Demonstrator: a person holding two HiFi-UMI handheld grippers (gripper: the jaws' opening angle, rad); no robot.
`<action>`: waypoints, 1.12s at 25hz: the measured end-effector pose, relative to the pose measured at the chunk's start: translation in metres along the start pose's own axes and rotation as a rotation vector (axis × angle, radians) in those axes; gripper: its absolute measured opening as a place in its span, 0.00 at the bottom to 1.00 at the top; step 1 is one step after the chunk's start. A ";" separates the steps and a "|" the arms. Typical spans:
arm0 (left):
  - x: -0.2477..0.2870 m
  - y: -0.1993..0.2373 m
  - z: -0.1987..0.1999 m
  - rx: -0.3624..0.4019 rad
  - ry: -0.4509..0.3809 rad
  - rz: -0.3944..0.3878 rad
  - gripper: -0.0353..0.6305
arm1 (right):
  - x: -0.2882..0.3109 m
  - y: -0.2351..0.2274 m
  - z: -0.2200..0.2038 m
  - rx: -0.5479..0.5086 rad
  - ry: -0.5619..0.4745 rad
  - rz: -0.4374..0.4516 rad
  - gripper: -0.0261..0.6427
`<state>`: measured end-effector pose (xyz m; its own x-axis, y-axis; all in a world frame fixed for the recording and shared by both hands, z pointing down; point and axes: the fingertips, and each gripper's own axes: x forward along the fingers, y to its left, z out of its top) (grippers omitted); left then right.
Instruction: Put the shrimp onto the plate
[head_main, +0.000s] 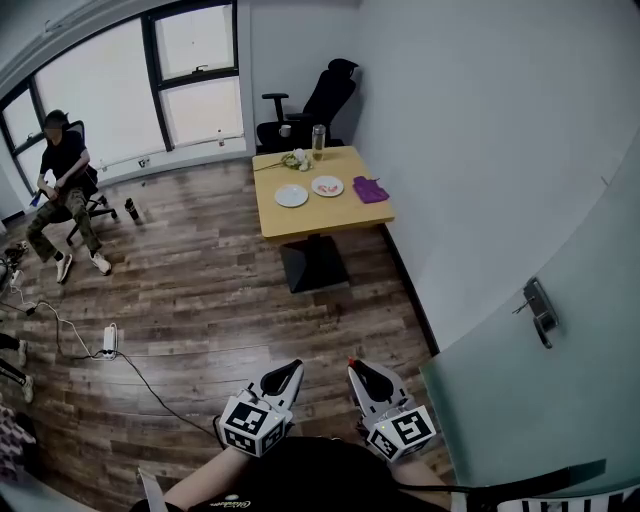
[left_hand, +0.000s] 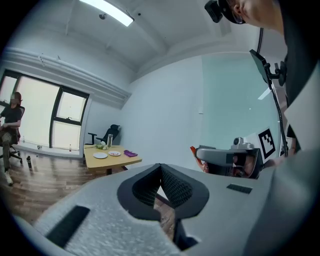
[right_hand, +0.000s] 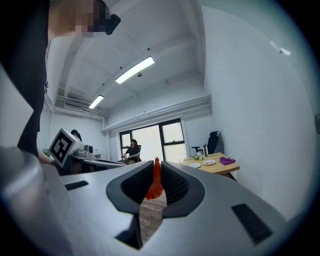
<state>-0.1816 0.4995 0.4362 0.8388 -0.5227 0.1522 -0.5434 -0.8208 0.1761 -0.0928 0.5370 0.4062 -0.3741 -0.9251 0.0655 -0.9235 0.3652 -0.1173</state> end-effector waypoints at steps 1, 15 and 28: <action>0.002 0.000 -0.001 -0.001 0.002 0.002 0.06 | 0.000 -0.003 -0.002 0.013 0.006 -0.001 0.11; 0.055 -0.043 -0.010 0.000 0.034 0.020 0.06 | -0.039 -0.065 -0.012 0.056 0.011 0.003 0.11; 0.093 -0.054 -0.017 -0.026 0.034 0.048 0.06 | -0.044 -0.112 -0.018 0.069 0.032 0.017 0.11</action>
<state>-0.0747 0.4990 0.4574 0.8104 -0.5529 0.1938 -0.5841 -0.7885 0.1927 0.0252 0.5384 0.4340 -0.3931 -0.9146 0.0948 -0.9094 0.3715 -0.1869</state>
